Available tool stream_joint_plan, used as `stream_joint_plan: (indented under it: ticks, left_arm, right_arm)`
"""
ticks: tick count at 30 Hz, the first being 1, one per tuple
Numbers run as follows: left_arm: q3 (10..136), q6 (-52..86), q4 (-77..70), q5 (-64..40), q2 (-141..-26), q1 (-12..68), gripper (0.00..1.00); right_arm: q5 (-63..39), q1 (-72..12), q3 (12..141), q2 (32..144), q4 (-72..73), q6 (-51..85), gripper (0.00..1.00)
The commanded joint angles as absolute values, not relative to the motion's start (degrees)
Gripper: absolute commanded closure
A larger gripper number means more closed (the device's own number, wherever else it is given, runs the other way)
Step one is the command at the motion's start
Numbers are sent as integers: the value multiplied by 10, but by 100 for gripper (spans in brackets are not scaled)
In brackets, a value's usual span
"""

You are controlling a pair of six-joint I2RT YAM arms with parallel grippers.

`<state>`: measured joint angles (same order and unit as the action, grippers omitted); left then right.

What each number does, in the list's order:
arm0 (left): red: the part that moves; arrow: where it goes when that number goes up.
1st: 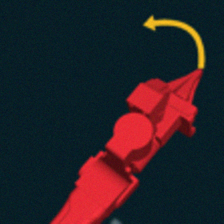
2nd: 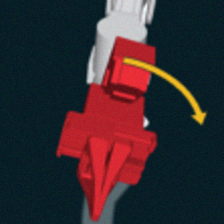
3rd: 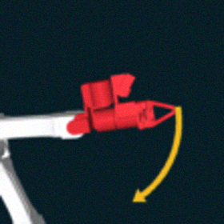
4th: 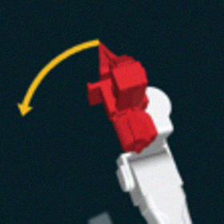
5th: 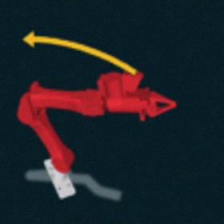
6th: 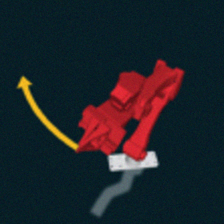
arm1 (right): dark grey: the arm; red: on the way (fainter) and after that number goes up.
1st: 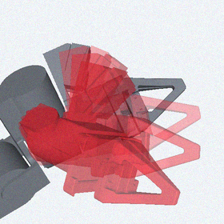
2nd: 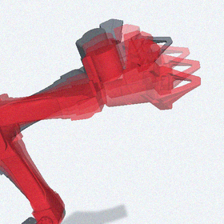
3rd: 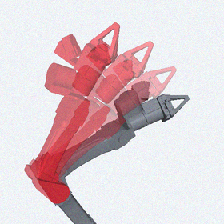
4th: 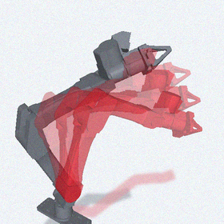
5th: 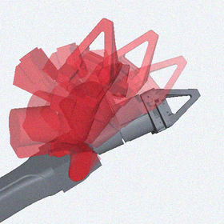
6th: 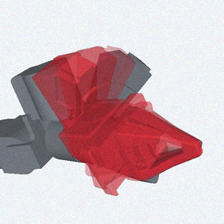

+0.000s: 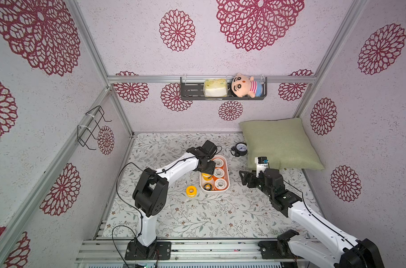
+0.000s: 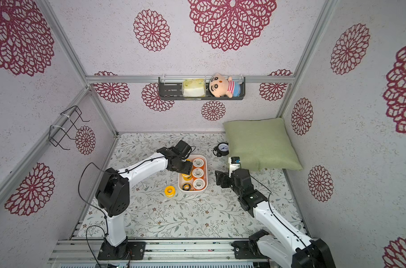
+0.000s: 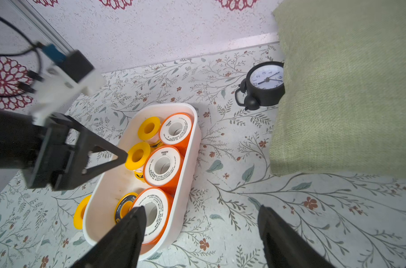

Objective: Put the sealing tape into the storage box
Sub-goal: Place the sealing tape in the storage box, then pick up the sealing tape at the center of the board.

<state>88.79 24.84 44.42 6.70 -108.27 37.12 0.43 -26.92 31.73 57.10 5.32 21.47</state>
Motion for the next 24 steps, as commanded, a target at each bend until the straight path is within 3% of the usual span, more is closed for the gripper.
stream_joint_plan:
  ticks: [1,12,24]
  left_arm:
    - [849,253,393,93,-998,367,27]
    - [633,290,303,90,-746,248,25]
    - [490,293,297,88,-521,104,10]
  right_arm:
    - [-17,-270,344,584,49,197,18]
    - [-26,-312,384,638,52,180,18]
    - [-12,-394,473,740,49,157,18]
